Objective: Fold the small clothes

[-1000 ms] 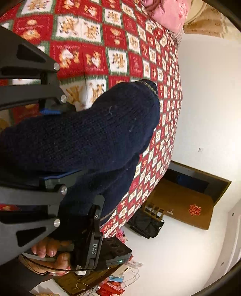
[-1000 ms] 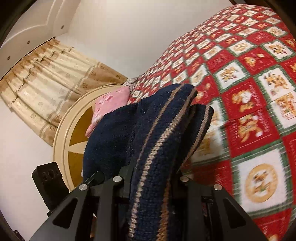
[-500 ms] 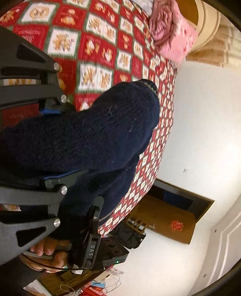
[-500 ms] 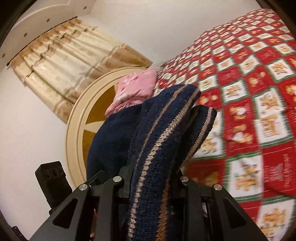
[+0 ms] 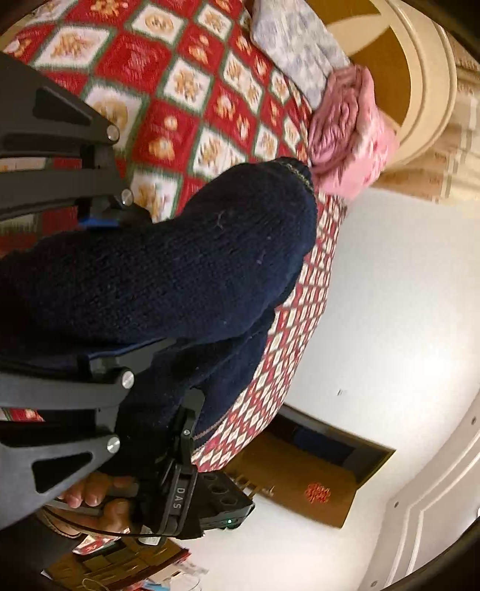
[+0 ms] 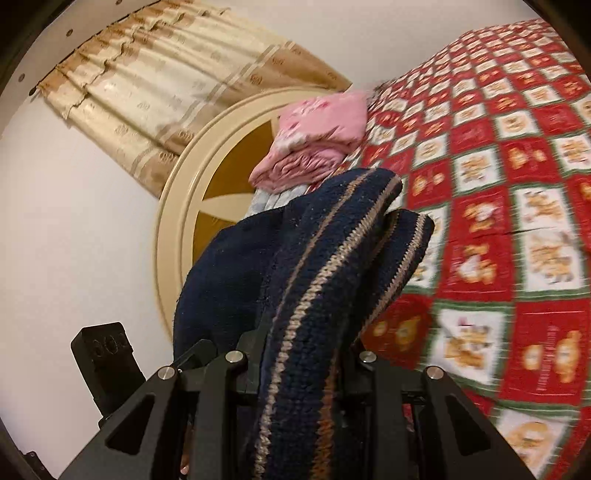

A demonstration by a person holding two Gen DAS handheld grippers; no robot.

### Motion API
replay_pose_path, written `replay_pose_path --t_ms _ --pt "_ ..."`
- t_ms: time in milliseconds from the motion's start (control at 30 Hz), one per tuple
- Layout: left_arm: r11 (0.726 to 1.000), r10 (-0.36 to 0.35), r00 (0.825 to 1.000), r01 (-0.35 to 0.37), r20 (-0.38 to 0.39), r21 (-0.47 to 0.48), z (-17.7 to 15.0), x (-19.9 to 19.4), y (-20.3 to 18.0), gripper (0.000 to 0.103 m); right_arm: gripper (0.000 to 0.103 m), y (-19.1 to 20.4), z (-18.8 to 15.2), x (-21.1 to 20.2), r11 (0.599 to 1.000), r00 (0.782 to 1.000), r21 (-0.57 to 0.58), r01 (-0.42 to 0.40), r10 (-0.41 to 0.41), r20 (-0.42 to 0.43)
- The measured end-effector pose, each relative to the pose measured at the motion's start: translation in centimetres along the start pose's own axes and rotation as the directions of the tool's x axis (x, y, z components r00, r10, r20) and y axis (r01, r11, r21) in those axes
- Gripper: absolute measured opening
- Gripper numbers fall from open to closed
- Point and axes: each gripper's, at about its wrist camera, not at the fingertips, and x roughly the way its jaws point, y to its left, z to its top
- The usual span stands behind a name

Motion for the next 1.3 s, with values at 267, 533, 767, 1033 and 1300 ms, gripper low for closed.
replay_pose_path --t_ms 267,533,767,1033,1300 --pt "0.995 0.054 0.998 -0.053 0.015 -0.084 -0.8 -1.3 5.6 0.046 0.026 2.1 -0.3 6.4 0.999 0.996 -0.026 -0.025 0.023 -0.085" --pt "0.986 0.087 0.996 -0.085 0.007 -0.141 -1.2 -1.4 10.1 0.046 0.026 2.7 -0.7 11.3 0.999 0.989 -0.028 -0.038 0.034 -0.147" --pt "0.976 0.102 0.994 -0.105 -0.027 -0.192 -2.5 0.1 13.9 0.046 0.026 1.5 -0.9 15.6 1.000 0.979 -0.007 -0.007 0.006 -0.204" --pt "0.960 0.089 0.991 -0.113 -0.104 -0.257 -5.0 2.5 17.4 0.047 0.026 -1.3 -1.2 17.7 0.999 0.969 0.042 0.019 -0.008 -0.246" --pt "0.957 0.080 0.992 -0.104 -0.099 -0.272 -7.5 3.3 18.7 0.064 0.031 -5.6 -1.9 18.8 0.986 0.954 0.136 0.098 -0.054 -0.294"
